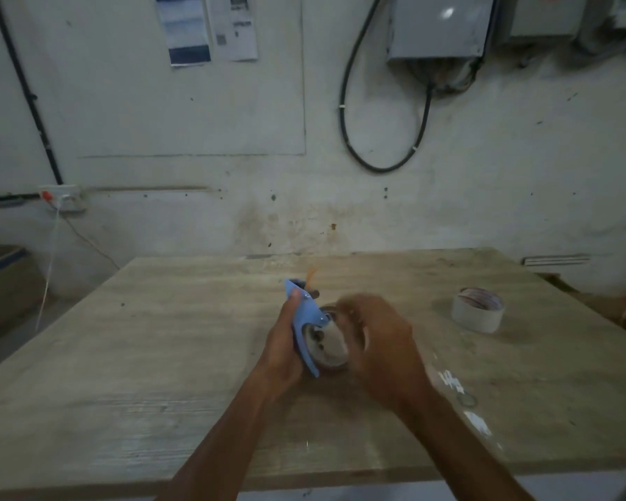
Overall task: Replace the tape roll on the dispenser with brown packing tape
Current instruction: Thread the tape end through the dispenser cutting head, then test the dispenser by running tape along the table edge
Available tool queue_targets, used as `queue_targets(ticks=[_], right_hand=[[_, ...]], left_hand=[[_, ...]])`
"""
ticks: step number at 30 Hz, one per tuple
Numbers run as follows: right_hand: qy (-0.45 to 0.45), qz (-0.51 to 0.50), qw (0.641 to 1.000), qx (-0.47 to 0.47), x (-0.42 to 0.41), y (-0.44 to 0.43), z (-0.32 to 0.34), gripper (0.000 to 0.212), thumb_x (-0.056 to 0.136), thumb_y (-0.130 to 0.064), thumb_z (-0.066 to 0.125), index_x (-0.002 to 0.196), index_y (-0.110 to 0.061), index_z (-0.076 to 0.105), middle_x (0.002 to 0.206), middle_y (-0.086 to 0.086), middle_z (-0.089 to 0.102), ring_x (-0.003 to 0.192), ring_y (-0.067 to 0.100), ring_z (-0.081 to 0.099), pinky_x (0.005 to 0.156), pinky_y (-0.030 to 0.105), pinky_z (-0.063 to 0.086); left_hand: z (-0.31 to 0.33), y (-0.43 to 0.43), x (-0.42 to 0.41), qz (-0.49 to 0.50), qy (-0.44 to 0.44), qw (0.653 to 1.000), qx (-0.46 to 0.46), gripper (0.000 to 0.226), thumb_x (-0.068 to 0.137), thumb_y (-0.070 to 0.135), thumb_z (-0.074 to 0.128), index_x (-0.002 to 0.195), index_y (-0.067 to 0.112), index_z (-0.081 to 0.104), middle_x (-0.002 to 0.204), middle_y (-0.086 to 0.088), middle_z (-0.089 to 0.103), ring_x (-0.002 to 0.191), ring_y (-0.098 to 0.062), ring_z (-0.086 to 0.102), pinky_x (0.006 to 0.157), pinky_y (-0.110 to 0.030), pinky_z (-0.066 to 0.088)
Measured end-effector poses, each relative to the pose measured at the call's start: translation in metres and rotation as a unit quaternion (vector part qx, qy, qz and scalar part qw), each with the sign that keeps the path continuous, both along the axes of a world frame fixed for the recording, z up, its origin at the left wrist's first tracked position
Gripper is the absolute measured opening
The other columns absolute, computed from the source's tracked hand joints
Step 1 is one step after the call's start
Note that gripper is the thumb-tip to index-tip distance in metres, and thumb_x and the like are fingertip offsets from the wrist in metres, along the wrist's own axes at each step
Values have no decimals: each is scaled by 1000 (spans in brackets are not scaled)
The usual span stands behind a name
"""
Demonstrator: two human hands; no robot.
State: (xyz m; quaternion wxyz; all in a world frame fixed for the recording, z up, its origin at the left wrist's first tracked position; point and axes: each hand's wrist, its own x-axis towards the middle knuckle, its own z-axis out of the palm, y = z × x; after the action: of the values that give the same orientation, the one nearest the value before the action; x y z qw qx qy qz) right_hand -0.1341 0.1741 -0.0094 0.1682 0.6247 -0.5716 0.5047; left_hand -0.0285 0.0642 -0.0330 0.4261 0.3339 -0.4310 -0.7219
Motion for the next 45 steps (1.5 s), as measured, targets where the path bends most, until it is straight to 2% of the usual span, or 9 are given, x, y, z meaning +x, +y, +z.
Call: queue_targets(ticks=[3,6,11,15,20,27,31,36,45], right_hand=[[75,-14,993,92,22,3,-39,29,86,-21,55,112,-15,64,106,3,70,96,19,64,86,31,53],[-32,-56,985,158,23,-9,-53,40,87,-37,56,121,-15,59,122,2,64,111,22,60,97,34,49],[-92,-2,976,196,14,-17,-34,40,92,-44,60,124,-21,52,116,-6,63,96,9,60,77,22,47],[-173,27,961,214,6,-14,-19,37,93,-49,58,119,-23,53,97,-11,64,77,2,63,60,14,48],[-344,120,906,213,3,2,-24,31,90,-37,66,117,-29,55,106,-10,66,88,5,67,63,16,55],[-423,169,869,190,5,14,-31,31,79,-41,73,105,-25,67,97,0,75,84,15,74,64,27,58],[-440,168,865,173,5,20,-28,11,88,-25,72,98,-21,69,82,-7,76,71,6,72,55,17,52],[-478,134,850,174,11,20,-28,34,74,-44,76,88,-13,73,83,11,76,77,33,74,71,57,60],[-565,100,784,239,30,52,-18,34,81,-39,76,83,-5,76,76,7,78,69,22,73,62,32,54]], left_hand=[[4,4,3,-38,37,998,32,56,90,51,64,116,1,68,105,-19,74,90,-28,73,90,-41,58],[11,9,-1,-14,42,999,20,90,64,54,88,131,1,61,122,-25,71,103,-35,73,85,-43,61],[19,16,-2,-3,39,999,2,85,67,40,92,136,5,55,133,-24,66,108,-39,72,72,-43,64],[32,24,5,-52,-40,998,-23,45,91,53,61,112,15,70,111,-11,78,101,-29,74,95,-48,56],[57,-7,24,-48,-165,983,-66,75,91,77,42,95,9,75,86,-6,69,82,-22,62,78,-34,50],[90,-25,19,-186,-251,946,-88,15,96,25,65,97,11,70,85,-4,69,73,-17,68,59,-29,56],[100,-28,11,-162,-297,929,-149,17,95,8,59,86,7,74,75,-1,71,65,-9,68,56,-25,56],[104,-24,2,-109,-353,903,-221,19,89,3,66,102,-6,76,87,-9,71,70,-13,67,56,-21,57],[77,-5,-3,-135,-460,850,-219,25,78,-7,59,93,0,78,77,-7,66,63,-14,58,48,-16,52]])
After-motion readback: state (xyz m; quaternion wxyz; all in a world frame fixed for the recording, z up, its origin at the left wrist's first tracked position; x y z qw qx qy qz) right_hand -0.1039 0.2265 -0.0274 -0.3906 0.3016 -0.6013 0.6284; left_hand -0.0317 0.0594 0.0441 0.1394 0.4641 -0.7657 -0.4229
